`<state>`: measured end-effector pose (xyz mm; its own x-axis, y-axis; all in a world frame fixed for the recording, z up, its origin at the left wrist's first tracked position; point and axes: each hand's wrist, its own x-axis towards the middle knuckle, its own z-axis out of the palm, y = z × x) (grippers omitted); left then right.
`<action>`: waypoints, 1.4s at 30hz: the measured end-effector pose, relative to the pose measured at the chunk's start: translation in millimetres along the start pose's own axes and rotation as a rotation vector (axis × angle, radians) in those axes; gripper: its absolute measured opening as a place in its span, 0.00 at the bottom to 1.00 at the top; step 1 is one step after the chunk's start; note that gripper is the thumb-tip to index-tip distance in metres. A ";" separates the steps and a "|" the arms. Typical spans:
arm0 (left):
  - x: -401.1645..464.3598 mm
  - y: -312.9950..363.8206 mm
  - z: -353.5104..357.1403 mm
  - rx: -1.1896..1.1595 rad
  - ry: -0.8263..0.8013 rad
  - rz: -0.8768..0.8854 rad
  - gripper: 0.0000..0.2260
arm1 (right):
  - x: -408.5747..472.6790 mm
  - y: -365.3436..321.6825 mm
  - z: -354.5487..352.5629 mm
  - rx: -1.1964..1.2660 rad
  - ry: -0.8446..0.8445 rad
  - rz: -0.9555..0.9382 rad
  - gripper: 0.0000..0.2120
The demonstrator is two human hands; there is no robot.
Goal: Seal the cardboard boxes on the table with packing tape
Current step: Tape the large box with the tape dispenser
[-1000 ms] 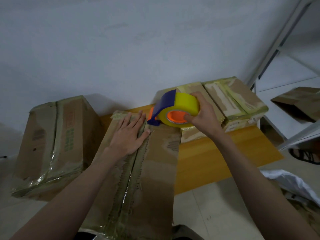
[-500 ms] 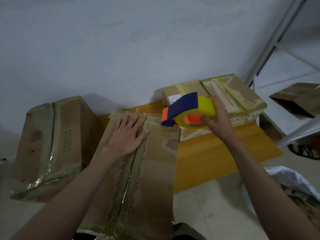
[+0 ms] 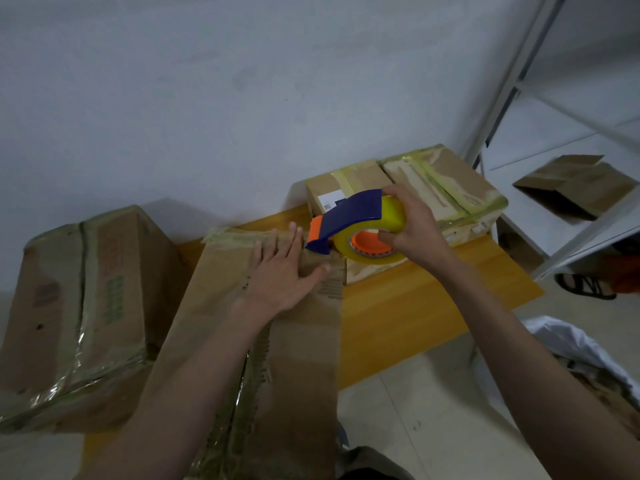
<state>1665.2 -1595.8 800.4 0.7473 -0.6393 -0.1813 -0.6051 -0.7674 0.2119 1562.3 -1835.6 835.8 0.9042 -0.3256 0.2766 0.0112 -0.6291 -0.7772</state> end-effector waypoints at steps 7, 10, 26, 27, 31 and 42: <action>4.4 9.1 13.0 0.054 0.039 -0.046 0.53 | 4.6 -4.1 -7.6 -0.023 -0.080 -0.026 0.42; 4.9 10.0 13.7 0.075 0.051 -0.048 0.54 | 2.8 0.4 -11.7 -0.071 -0.114 -0.029 0.41; 7.3 10.7 14.5 0.103 0.066 -0.023 0.47 | -44.7 51.4 -73.3 -0.132 0.006 0.005 0.41; 7.0 11.2 13.6 0.108 0.063 -0.021 0.47 | -45.2 50.9 -71.9 -0.140 -0.006 0.023 0.42; 6.7 11.7 13.0 0.114 0.064 -0.023 0.47 | -43.7 45.6 -69.1 -0.229 -0.048 0.053 0.45; 7.6 12.1 15.8 0.123 0.063 -0.032 0.46 | -34.6 24.7 -42.9 -0.544 -0.080 -0.103 0.34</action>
<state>1659.2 -1610.8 786.5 0.7800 -0.6132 -0.1245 -0.6071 -0.7899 0.0872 1512.9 -1870.2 831.3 0.9400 -0.2017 0.2752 -0.1016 -0.9354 -0.3386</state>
